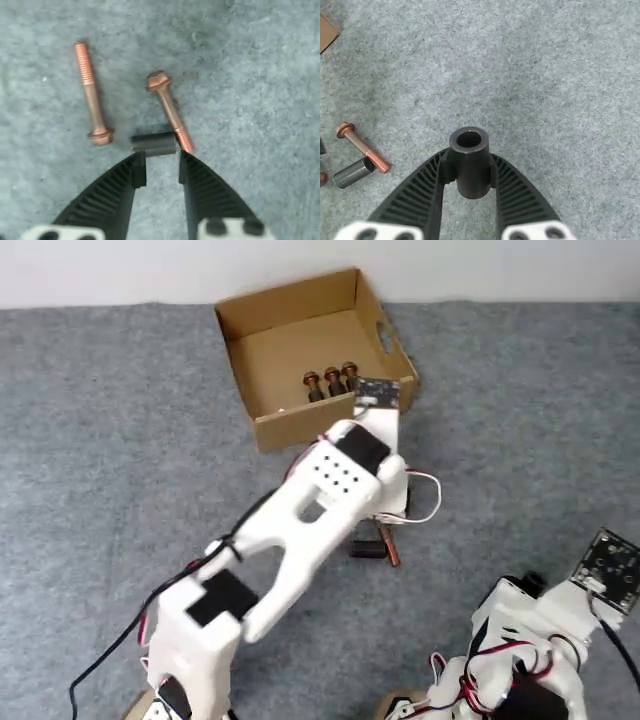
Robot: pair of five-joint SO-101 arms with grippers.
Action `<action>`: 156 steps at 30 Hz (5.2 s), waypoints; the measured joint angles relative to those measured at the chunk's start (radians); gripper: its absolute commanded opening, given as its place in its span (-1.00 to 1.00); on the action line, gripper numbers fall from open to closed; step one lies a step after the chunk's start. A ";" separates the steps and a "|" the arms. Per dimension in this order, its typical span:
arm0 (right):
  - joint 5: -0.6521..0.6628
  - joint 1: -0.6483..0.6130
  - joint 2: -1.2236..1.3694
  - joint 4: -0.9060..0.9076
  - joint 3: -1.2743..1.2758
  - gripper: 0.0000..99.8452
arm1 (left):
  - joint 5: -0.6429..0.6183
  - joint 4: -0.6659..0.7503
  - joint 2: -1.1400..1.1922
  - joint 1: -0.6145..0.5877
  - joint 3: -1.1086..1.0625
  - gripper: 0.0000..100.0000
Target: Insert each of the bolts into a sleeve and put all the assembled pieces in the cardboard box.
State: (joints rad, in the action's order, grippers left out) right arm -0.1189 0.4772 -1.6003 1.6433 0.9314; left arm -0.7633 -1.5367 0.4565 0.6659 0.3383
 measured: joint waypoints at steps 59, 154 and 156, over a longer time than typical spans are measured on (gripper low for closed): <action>0.009 -0.193 -0.003 0.000 0.000 -0.98 | 0.060 -0.195 -0.201 -0.069 0.261 -0.99; 0.212 -1.191 -0.002 -0.548 0.153 -0.98 | 0.255 0.592 -2.007 0.031 -1.521 -0.81; 0.212 -1.191 -0.002 -0.548 0.153 -0.98 | 0.272 0.588 -2.007 0.034 -1.521 -0.65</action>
State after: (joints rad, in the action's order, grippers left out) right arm 0.0928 -0.7135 -1.6019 1.0955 1.0848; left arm -0.4918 -0.9490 -1.5505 0.6997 -1.1822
